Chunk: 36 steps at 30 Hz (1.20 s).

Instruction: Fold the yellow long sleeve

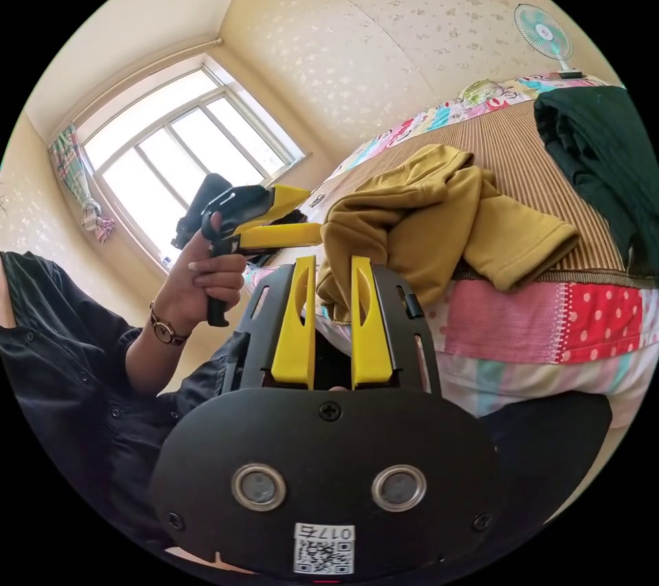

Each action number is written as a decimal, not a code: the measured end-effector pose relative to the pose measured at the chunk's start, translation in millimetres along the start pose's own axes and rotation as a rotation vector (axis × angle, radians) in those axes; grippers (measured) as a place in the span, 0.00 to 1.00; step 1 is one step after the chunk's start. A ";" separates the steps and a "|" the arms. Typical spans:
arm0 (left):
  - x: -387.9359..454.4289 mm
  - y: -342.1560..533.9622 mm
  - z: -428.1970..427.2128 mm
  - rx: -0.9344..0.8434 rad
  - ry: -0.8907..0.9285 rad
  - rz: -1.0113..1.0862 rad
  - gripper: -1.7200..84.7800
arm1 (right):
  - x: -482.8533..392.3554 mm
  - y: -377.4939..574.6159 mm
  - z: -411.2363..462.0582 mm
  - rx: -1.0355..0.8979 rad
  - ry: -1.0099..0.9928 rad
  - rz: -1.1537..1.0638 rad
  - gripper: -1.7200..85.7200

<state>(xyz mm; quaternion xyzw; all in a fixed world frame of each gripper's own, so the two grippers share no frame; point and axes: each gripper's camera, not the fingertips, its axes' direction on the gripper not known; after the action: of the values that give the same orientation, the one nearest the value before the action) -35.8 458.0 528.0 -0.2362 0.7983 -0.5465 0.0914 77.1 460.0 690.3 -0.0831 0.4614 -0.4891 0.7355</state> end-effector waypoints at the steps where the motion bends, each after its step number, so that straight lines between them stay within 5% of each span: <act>1: 5.9 -2.3 10.5 -0.028 -0.030 0.003 0.22 | -3.2 -3.5 5.9 -0.005 -0.002 -0.009 0.11; 6: 17.4 6.3 31.0 -0.035 -0.084 0.043 0.11 | -5.5 -15.9 10.2 -0.008 -0.024 0.006 0.10; 9: 26.7 23.8 -18.7 0.152 0.048 0.186 0.07 | -6.6 -25.1 -18.3 0.081 -0.114 -0.006 0.08; 17: 49.4 12.2 -233.4 0.557 0.699 0.751 0.06 | -22.4 -63.4 -98.8 0.311 -0.082 -0.011 0.04; 23: 97.5 -11.6 -327.3 0.617 1.167 1.122 0.06 | -38.7 -85.3 -123.7 0.435 -0.122 -0.046 0.03; 31: 140.9 -57.9 -278.2 0.427 1.646 0.901 0.06 | -52.4 -118.7 -86.9 0.326 -0.090 -0.046 0.05; 36: 198.6 -38.3 -257.9 0.309 1.633 0.898 0.06 | -72.3 -124.9 -60.4 0.282 -0.114 -0.157 0.09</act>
<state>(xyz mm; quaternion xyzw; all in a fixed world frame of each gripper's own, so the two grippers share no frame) -302.4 566.0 684.9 0.5640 0.5505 -0.5561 -0.2638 -56.0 474.0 771.4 -0.0425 0.3379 -0.5994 0.7244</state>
